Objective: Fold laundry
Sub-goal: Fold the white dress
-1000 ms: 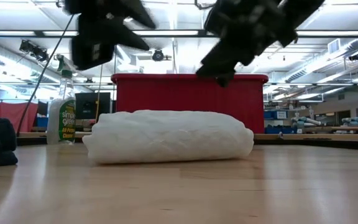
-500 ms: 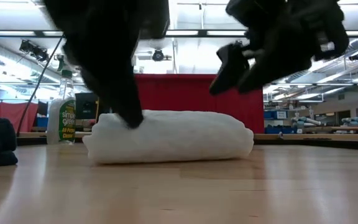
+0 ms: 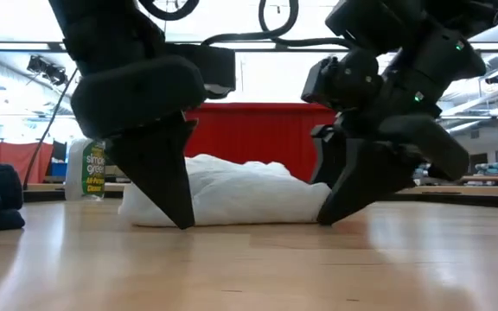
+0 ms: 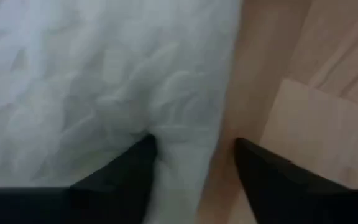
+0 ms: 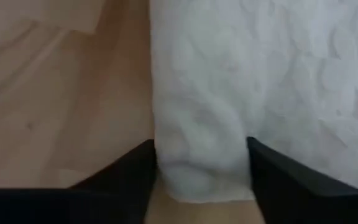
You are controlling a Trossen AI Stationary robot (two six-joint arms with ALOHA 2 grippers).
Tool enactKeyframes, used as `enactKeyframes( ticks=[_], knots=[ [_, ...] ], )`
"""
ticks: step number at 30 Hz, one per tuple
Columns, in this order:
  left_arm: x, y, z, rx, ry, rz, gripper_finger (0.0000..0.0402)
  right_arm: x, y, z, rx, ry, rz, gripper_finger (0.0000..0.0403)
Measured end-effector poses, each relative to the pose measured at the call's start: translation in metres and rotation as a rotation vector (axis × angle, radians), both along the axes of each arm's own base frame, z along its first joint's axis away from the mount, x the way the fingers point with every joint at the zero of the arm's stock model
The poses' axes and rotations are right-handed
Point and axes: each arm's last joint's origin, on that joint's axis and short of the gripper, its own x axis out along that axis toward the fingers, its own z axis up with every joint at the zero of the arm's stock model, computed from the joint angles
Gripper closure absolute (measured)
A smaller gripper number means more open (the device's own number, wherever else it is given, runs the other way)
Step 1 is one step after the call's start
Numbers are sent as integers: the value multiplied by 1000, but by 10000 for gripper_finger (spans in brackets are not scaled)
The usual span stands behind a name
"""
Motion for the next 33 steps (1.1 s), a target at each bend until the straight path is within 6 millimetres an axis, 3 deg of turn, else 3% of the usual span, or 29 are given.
enactKeyframes(
  ticks=[3, 7, 9, 13, 16, 20, 23, 28, 33],
  knots=[
    [0, -1, 0, -27, -10, 46, 248, -2, 0, 7, 104, 6, -56, 267],
    [-5, -8, 18, -180, -14, 65, 352, -8, 4, 30, 288, 9, -36, 376],
    [-6, -14, 34, -286, -16, 33, 387, -11, 6, 48, 411, -7, -20, 378],
    [-6, -22, 86, -439, -100, -36, 389, -22, 7, 84, 608, -9, 0, 359],
    [-10, -16, 129, -462, -188, -59, 391, -32, 4, 112, 689, -73, 22, 364],
    [-17, 14, 173, -364, -265, -37, 398, -40, -16, 139, 713, -168, -39, 377],
    [-19, 46, 179, -277, -239, 10, 399, -39, -41, 145, 693, -220, -139, 377],
    [-15, 107, 160, -173, -123, 82, 400, -26, -89, 122, 669, -157, -323, 377],
    [-14, 176, 121, -188, -59, 160, 401, -14, -130, 87, 683, -64, -459, 377]
  ],
)
